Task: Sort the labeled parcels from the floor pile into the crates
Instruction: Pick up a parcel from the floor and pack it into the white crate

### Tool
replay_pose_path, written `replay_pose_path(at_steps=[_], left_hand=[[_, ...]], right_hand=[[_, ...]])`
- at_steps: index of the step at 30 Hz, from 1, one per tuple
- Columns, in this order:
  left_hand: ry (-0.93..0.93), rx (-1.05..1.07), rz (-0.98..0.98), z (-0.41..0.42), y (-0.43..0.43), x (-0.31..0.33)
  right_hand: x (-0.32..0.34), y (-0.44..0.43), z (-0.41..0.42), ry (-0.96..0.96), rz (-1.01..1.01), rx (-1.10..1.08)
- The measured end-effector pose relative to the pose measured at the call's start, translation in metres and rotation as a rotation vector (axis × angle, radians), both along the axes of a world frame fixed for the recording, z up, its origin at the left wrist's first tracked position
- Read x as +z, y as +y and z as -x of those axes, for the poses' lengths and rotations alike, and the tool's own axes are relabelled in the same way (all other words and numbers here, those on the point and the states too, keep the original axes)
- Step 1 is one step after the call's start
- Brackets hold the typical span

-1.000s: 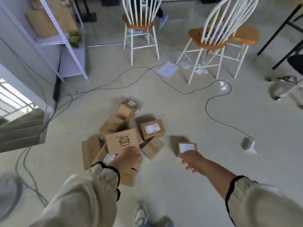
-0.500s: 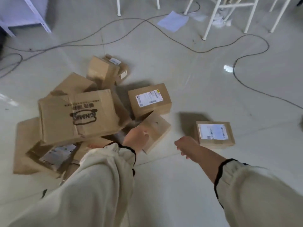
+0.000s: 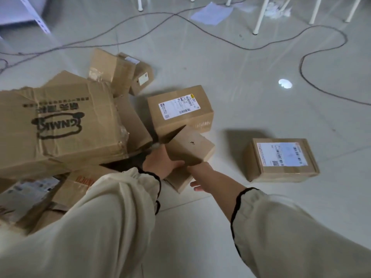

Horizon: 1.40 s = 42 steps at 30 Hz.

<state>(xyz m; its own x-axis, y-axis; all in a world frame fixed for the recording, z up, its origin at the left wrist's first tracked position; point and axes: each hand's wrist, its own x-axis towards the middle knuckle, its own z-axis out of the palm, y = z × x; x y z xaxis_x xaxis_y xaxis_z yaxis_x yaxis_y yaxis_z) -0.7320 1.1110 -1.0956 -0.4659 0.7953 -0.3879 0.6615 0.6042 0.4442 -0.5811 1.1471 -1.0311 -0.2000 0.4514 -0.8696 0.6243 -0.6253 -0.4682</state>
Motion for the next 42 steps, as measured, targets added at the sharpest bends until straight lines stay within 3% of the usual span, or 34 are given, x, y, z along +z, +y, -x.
replay_pose_path(at_steps=[4,10,14,18,21,23,25,28,31,35,39,42], left_hand=[[-0.078,0.061,-0.047,-0.021,0.001,0.058],[-0.073,0.136,-0.157,-0.016,0.003,0.061],[-0.247,0.224,-0.128,-0.008,0.001,0.049],[-0.476,0.302,0.071,-0.001,-0.006,0.032],[-0.621,0.283,0.208,-0.012,-0.009,0.031],[-0.582,0.239,0.166,-0.022,-0.004,0.038],[-0.579,0.240,0.104,-0.028,0.002,0.039],[-0.630,0.199,0.094,-0.036,0.003,0.038],[-0.588,0.123,0.161,-0.041,0.002,0.034],[-0.540,0.206,0.240,-0.038,0.003,0.029],[-0.647,0.285,0.371,-0.038,0.001,0.024],[-0.644,0.233,0.294,-0.044,0.003,0.017]], right_hand=[[-0.005,0.014,-0.007,0.085,0.028,-0.147],[-0.016,0.015,-0.019,0.056,-0.011,-0.134],[-0.017,0.021,-0.036,0.060,-0.025,-0.141],[-0.019,0.023,-0.053,-0.164,-0.343,0.070],[-0.022,0.030,-0.056,-0.100,-0.580,0.077],[-0.017,0.036,-0.054,-0.033,-0.535,-0.076],[-0.014,0.043,-0.053,0.015,-0.363,-0.213],[-0.020,0.042,-0.057,0.000,-0.252,-0.133],[-0.025,0.040,-0.061,-0.045,-0.315,-0.072],[-0.024,0.047,-0.062,-0.031,-0.328,-0.098],[-0.025,0.057,-0.071,-0.175,-0.487,-0.145],[-0.028,0.066,-0.084,-0.286,-0.469,-0.081]])
